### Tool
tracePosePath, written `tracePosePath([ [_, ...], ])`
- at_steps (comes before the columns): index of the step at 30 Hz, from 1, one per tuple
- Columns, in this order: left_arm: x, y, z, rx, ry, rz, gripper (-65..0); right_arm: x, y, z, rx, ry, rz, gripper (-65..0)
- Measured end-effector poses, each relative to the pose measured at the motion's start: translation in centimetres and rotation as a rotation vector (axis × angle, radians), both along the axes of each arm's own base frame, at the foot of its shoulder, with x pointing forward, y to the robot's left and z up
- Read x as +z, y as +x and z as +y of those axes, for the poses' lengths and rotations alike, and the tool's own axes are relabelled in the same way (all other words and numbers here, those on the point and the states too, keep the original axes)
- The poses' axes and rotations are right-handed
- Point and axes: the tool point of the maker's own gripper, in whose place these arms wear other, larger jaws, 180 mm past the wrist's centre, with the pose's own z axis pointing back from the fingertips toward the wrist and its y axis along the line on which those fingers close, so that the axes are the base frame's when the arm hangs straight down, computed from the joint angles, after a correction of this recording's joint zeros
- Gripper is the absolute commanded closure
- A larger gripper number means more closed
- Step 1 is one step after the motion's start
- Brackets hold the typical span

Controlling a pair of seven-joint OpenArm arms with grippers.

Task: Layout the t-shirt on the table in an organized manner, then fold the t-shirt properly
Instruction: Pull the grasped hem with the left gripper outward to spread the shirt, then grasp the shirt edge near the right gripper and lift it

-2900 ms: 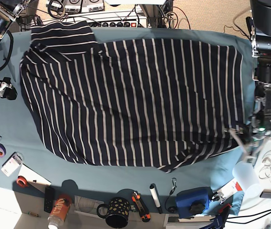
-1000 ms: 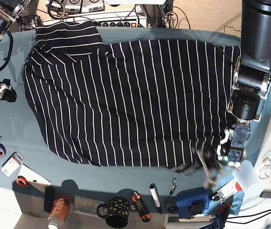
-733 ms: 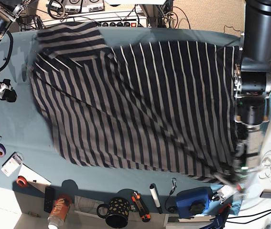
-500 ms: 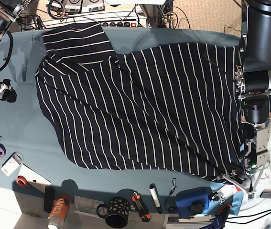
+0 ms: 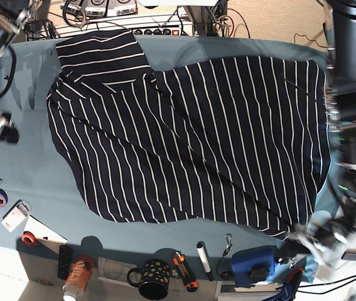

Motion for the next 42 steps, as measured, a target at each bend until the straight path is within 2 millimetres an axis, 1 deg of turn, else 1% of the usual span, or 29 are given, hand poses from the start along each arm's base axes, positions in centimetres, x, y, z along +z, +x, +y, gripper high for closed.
tracePosePath([
  [3, 3.2, -1.1, 2.8, 0.037, 0.068, -0.025, -14.6, -0.3, 0.0, 0.8, 0.011, 0.033, 0.002, -24.0],
  [5, 5.0, -1.6, 4.4, 0.055, 0.119, -0.06, -14.6, -1.5, -0.3, 1.8, 0.014, 0.06, 0.026, -24.0],
  [6, 5.5, -1.9, 5.2, 0.065, 0.14, -0.068, -14.6, -2.2, -0.3, 2.6, 0.016, 0.081, 0.033, -24.0],
  [7, 5.7, -2.1, 6.1, 0.077, 0.155, -0.07, -14.6, -3.2, -0.5, 3.5, 0.023, 0.101, 0.05, -24.0],
  [9, 5.6, -2.5, 7.7, 0.116, 0.175, -0.046, -14.6, -5.2, -1.0, 5.2, 0.027, 0.132, 0.096, -24.0],
  [12, 5.0, -3.2, 9.3, 0.135, 0.212, -0.007, -14.6, -7.0, -1.4, 8.2, 0.049, 0.205, 0.121, -24.0],
  [14, 5.0, -3.5, 9.7, 0.137, 0.219, 0.002, -14.6, -7.6, -1.3, 9.7, 0.053, 0.244, 0.115, -24.0],
  [15, 5.1, -3.6, 9.8, 0.136, 0.218, 0.004, -14.6, -7.8, -1.2, 10.1, 0.054, 0.257, 0.111, -24.0],
  [19, 5.1, -4.0, 10.7, 0.149, 0.231, 0.01, -14.6, -8.3, -0.9, 11.0, 0.046, 0.262, 0.109, -23.9],
  [20, 5.1, -3.9, 10.6, 0.149, 0.23, 0.01, -14.6, -8.4, -0.9, 11.1, 0.047, 0.26, 0.109, -21.1],
  [23, 5.0, -3.9, 10.4, 0.145, 0.228, 0.01, -14.6, -9.1, -1.9, 11.8, 0.082, 0.261, 0.181, -2.4],
  [24, 5.0, -3.9, 10.5, 0.145, 0.228, 0.009, -14.6, -9.1, -1.9, 11.8, 0.081, 0.261, 0.18, 0.0],
  [27, 5.0, -3.9, 10.5, 0.146, 0.229, 0.01, -14.6, -9.4, -2.9, 11.9, 0.078, 0.296, 0.172, 0.0],
  [30, 5.1, -3.9, 10.4, 0.145, 0.226, 0.005, -14.6, -9.2, -5.1, 12.3, 0.087, 0.33, 0.161, 0.0],
  [33, 5.2, -3.8, 10.4, 0.147, 0.223, 0.003, -14.6, -9.0, -8.3, 12.8, 0.111, 0.323, 0.18, 0.0],
  [38, 5.2, -3.8, 10.4, 0.146, 0.223, 0.003, -14.6, -8.6, -13.9, 13.4, 0.181, 0.199, 0.276, 0.0],
  [40, 5.1, -3.8, 10.4, 0.145, 0.223, 0.003, -14.6, -8.3, -15.8, 13.8, 0.212, 0.155, 0.314, 0.0],
  [42, 5.1, -3.8, 10.4, 0.145, 0.224, 0.003, -14.6, -7.8, -17.2, 14.2, 0.242, 0.122, 0.335, 0.0],
])
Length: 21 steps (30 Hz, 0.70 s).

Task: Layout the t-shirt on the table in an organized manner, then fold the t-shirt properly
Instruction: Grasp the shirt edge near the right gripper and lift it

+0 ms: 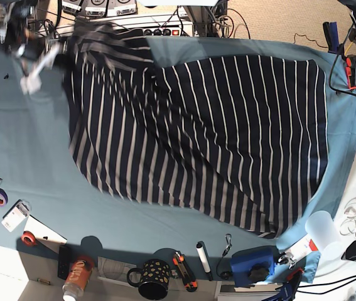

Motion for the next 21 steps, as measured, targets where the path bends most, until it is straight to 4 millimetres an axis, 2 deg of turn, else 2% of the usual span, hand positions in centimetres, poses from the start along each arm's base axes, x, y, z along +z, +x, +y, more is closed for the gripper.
tracePosePath([
  [5, 0.0, 0.0, 0.0, -0.001, 0.0, 0.0, -14.6, 0.7, -2.4, 0.7, 0.052, -0.035, 0.031, 0.0],
  [8, 0.0, 0.0, 0.0, -0.001, -0.001, -0.001, -14.6, 0.7, -2.2, 0.7, 0.053, -0.041, 0.028, -0.4],
  [11, 0.0, 0.0, 0.0, -0.001, -0.001, -0.001, -14.6, 0.8, -2.0, 0.6, 0.055, -0.045, 0.022, -17.9],
  [12, 0.0, 0.0, -0.1, -0.001, -0.001, -0.002, -14.6, 0.8, -2.0, 0.4, 0.058, -0.05, 0.025, -22.0],
  [13, 0.0, 0.1, -0.1, -0.002, -0.003, -0.002, -14.6, 0.9, -2.1, 0.2, 0.066, -0.058, 0.033, -23.2],
  [17, 0.0, 0.2, -0.5, -0.008, -0.012, -0.009, -14.6, 2.4, -1.2, -2.3, 0.085, -0.127, 0.011, -23.2],
  [19, -0.1, 0.2, -0.5, -0.008, -0.013, -0.007, -14.6, 3.9, -0.6, -4.7, 0.043, -0.178, -0.022, -23.2],
  [21, -0.5, 0.1, -0.4, -0.006, -0.012, -0.002, -14.6, 6.1, 1.3, -7.7, -0.048, -0.258, -0.132, -23.2],
])
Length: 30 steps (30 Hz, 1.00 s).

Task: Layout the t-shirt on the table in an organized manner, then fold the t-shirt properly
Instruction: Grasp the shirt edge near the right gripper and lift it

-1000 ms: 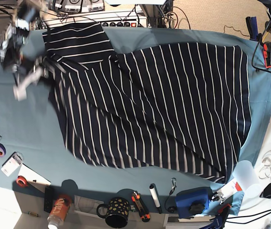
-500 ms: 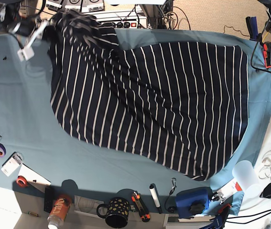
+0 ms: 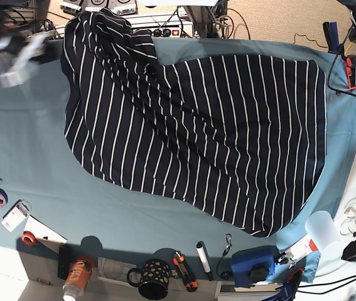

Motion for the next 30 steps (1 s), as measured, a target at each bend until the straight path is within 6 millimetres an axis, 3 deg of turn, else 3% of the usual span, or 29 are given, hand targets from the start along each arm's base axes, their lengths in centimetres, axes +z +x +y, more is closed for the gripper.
tracePosePath([
  [2, -0.5, -0.1, -0.1, -0.002, -0.005, 0.006, -14.6, 2.3, 2.9, -2.4, -0.064, -0.076, -0.118, -23.1],
  [5, -1.2, -0.3, -0.2, -0.004, -0.004, 0.02, -14.6, 5.1, 7.5, -1.5, -0.041, -0.052, -0.272, -23.1],
  [11, -1.0, -0.2, -0.2, -0.003, -0.004, 0.016, -14.6, 3.3, 14.1, 0.7, 0.033, -0.129, -0.265, -23.1],
  [14, -1.0, -0.3, 0.0, 0.001, -0.002, 0.018, -14.6, 1.1, 16.8, 1.2, 0.023, -0.118, -0.243, -23.1],
  [19, -1.0, -0.2, -0.1, -0.002, -0.004, 0.016, -14.6, -3.4, 19.0, 4.1, 0.098, -0.044, -0.112, -23.1],
  [23, -1.0, -0.3, -0.1, -0.001, -0.003, 0.017, -14.6, -6.3, 19.1, 6.8, 0.178, -0.019, -0.015, -22.8],
  [25, -1.0, -0.2, -0.1, -0.002, -0.004, 0.015, -14.6, -6.4, 19.2, 7.7, 0.218, -0.025, 0.003, -15.9],
  [27, -1.0, -0.3, -0.1, -0.001, -0.003, 0.016, -14.6, -6.0, 19.3, 8.5, 0.251, -0.043, 0.008, -3.2],
  [28, -1.0, -0.3, -0.1, -0.002, -0.003, 0.017, -14.6, -5.6, 19.4, 8.8, 0.265, -0.05, -0.001, 0.0],
  [30, -1.0, -0.3, -0.1, -0.001, -0.003, 0.017, -14.6, -4.5, 19.6, 9.2, 0.287, -0.077, -0.023, 0.0],
])
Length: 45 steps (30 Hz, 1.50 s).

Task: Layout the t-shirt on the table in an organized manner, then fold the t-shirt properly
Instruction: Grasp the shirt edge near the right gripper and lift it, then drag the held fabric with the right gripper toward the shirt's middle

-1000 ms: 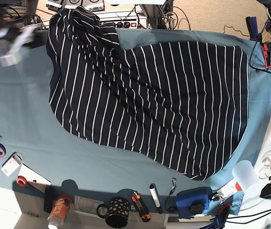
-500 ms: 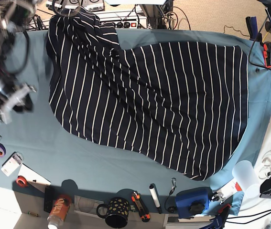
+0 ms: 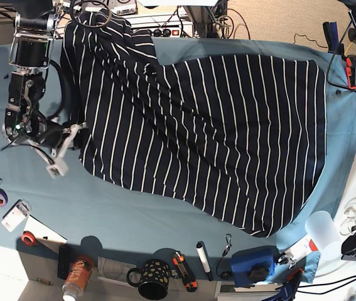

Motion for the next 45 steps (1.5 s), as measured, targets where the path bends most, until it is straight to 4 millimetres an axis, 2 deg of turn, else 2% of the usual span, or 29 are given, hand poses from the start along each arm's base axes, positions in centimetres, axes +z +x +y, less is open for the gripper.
tracePosePath([
  [2, 0.0, 0.0, -0.1, -0.001, -0.001, 0.0, -14.6, 1.7, 0.2, 0.8, 0.032, -0.008, -0.03, 0.0],
  [4, 0.0, 0.0, 0.0, 0.0, 0.0, 0.0, -14.6, 3.4, -0.1, 2.6, 0.091, 0.032, -0.05, 0.0],
  [7, 0.0, 0.0, -0.1, -0.001, -0.001, -0.001, -14.6, 6.1, -1.8, 6.3, 0.265, 0.089, -0.104, 0.0],
  [9, -0.1, 0.0, -0.2, -0.002, -0.002, 0.0, -14.6, 6.8, -2.7, 7.2, 0.295, 0.082, -0.128, 0.0],
  [13, -0.2, 0.1, -0.1, 0.0, 0.004, 0.004, -14.6, 5.4, -4.0, 6.7, 0.283, 0.024, -0.117, 0.0],
  [17, -0.2, 0.1, -0.1, 0.0, 0.003, 0.003, -14.6, 4.9, -3.1, 3.5, 0.209, -0.142, -0.117, -0.7],
  [20, -0.2, 0.1, -0.1, 0.0, 0.003, 0.003, -14.6, 4.3, -3.1, 0.6, 0.164, -0.298, -0.086, -20.3],
  [21, -0.2, 0.1, -0.1, 0.0, 0.003, 0.003, -14.6, 4.3, -3.1, 0.1, 0.156, -0.325, -0.083, -23.7],
  [27, -0.2, 0.1, -0.2, 0.0, 0.003, 0.003, -14.6, 6.1, -0.2, -0.5, -0.047, -0.23, -0.233, -24.5],
  [32, -0.3, 0.2, -0.5, -0.004, -0.003, 0.005, -14.6, 2.6, 1.2, -4.3, -0.195, -0.205, -0.097, -24.5],
  [33, -0.3, 0.2, -0.5, -0.007, -0.004, 0.004, -14.6, 1.8, 1.4, -4.2, -0.2, -0.16, -0.068, -24.5],
  [37, -0.4, 0.3, -1.0, -0.013, -0.013, 0.001, -14.6, -0.1, 1.5, -1.7, -0.124, 0.013, 0.003, -24.5],
  [43, -0.1, 0.5, -1.0, -0.011, -0.019, -0.017, -14.6, -0.9, 1.0, 0.0, -0.079, 0.056, 0.037, -24.4],
  [44, -0.1, 0.5, -1.0, -0.011, -0.019, -0.018, -14.6, -1.0, 1.0, 0.6, -0.068, 0.067, 0.037, -22.6],
  [45, -0.1, 0.5, -1.0, -0.011, -0.019, -0.017, -14.6, -1.2, 1.0, 1.4, -0.057, 0.082, 0.04, -17.6],
])
